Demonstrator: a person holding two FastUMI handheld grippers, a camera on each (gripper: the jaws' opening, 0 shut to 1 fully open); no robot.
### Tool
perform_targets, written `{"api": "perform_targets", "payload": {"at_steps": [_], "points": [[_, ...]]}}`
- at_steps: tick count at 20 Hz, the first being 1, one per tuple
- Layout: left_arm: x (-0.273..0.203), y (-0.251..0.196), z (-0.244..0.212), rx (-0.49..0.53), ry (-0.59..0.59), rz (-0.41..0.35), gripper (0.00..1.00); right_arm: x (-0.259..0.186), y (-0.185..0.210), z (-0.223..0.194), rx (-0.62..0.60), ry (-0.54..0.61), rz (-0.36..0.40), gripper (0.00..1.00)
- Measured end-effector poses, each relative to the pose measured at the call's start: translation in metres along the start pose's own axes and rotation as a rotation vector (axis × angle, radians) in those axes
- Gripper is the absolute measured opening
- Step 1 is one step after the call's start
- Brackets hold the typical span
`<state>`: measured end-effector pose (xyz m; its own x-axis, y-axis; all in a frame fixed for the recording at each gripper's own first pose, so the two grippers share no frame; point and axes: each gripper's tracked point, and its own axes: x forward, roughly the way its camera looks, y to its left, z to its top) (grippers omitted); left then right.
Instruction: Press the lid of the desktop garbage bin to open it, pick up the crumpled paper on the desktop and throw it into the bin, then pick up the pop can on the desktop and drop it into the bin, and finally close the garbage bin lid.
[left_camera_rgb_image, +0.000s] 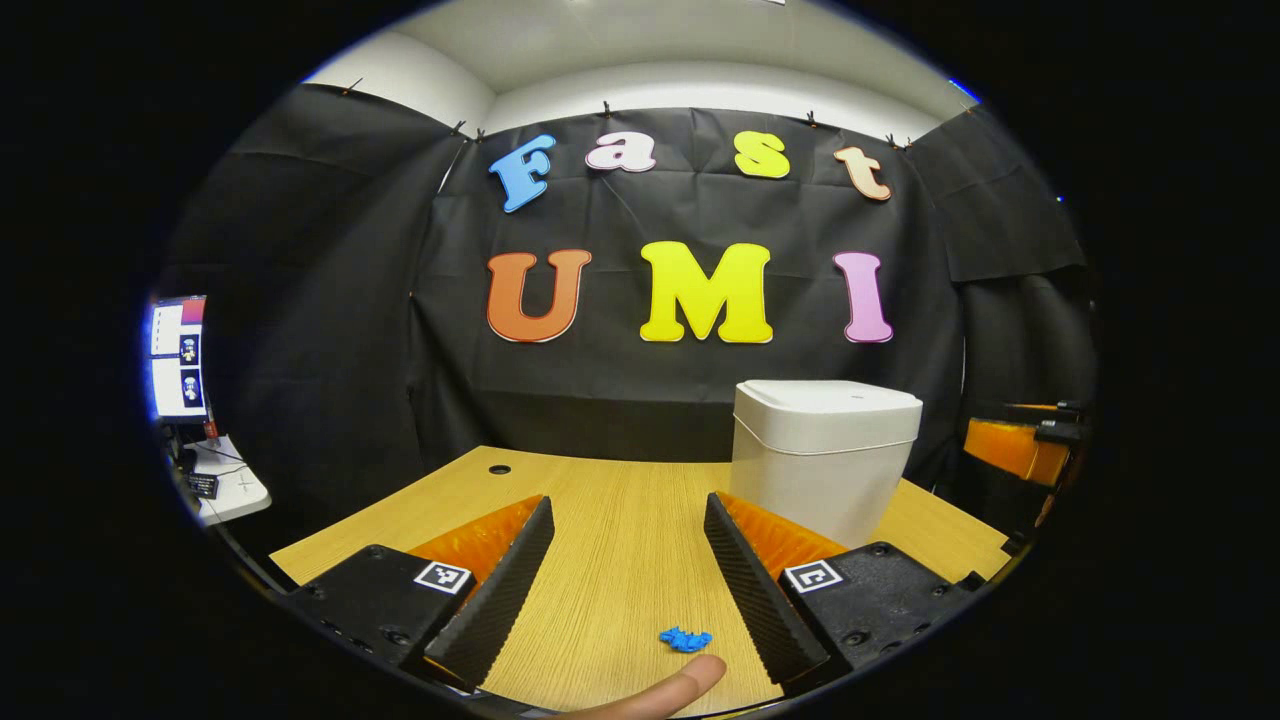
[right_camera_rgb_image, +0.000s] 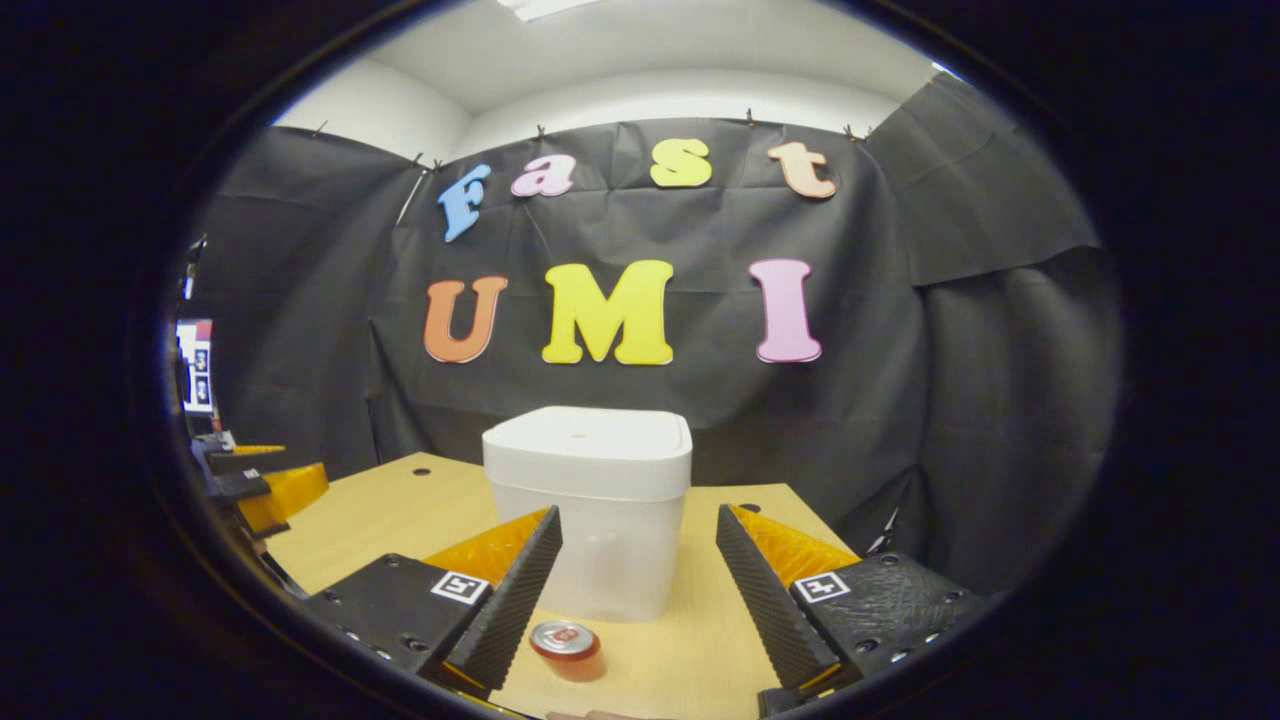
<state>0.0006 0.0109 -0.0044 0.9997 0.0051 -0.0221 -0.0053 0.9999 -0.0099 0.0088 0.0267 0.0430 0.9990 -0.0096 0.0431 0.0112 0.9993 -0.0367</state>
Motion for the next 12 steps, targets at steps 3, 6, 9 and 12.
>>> {"api": "perform_targets", "payload": {"at_steps": [3,6,9,12], "points": [[0.002,-0.001,-0.002,-0.004,0.010,-0.004,0.98,0.012,0.009,0.026,0.005,-0.026,0.003,0.94],[0.003,0.001,-0.003,-0.005,0.017,-0.001,0.98,0.028,0.019,0.045,0.012,-0.038,0.013,0.86],[0.003,0.003,-0.003,-0.004,0.016,0.005,0.98,0.051,0.034,0.052,0.018,-0.012,0.038,0.65],[0.004,0.002,-0.004,0.001,0.022,0.002,0.98,0.077,0.044,0.060,-0.006,0.001,0.029,0.46]]}}
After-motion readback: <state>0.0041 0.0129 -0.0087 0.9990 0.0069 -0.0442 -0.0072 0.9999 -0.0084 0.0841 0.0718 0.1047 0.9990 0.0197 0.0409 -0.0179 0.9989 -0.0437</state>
